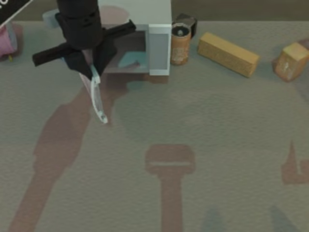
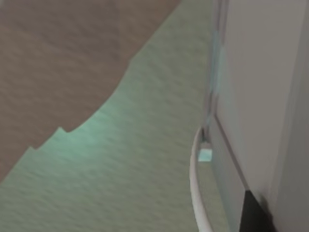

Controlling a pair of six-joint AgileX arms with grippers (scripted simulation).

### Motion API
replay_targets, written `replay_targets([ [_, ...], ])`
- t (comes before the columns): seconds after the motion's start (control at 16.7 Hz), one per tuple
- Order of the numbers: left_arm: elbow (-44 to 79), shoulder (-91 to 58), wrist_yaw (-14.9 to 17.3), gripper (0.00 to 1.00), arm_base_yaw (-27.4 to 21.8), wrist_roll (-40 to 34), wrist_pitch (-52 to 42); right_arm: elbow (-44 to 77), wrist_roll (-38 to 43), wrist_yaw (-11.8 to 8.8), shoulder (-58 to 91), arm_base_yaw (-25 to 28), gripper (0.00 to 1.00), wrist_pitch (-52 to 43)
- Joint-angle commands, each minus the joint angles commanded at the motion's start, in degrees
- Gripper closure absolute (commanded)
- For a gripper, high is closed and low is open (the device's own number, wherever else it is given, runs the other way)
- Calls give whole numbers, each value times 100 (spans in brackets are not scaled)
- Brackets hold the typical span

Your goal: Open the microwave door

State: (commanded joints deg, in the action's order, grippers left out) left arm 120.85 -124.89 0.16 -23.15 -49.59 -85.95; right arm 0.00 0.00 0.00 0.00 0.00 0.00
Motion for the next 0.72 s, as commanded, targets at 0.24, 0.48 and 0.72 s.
replay_targets([
  [0.24,-20,40,9,100,-13,6,14,0,0,0,0,0,0,0],
  [0.48,-443,303,1,100,161,225,172,0,0,0,0,0,0,0],
  [0.72,-705,450,-4,100,273,357,255,0,0,0,0,0,0,0],
])
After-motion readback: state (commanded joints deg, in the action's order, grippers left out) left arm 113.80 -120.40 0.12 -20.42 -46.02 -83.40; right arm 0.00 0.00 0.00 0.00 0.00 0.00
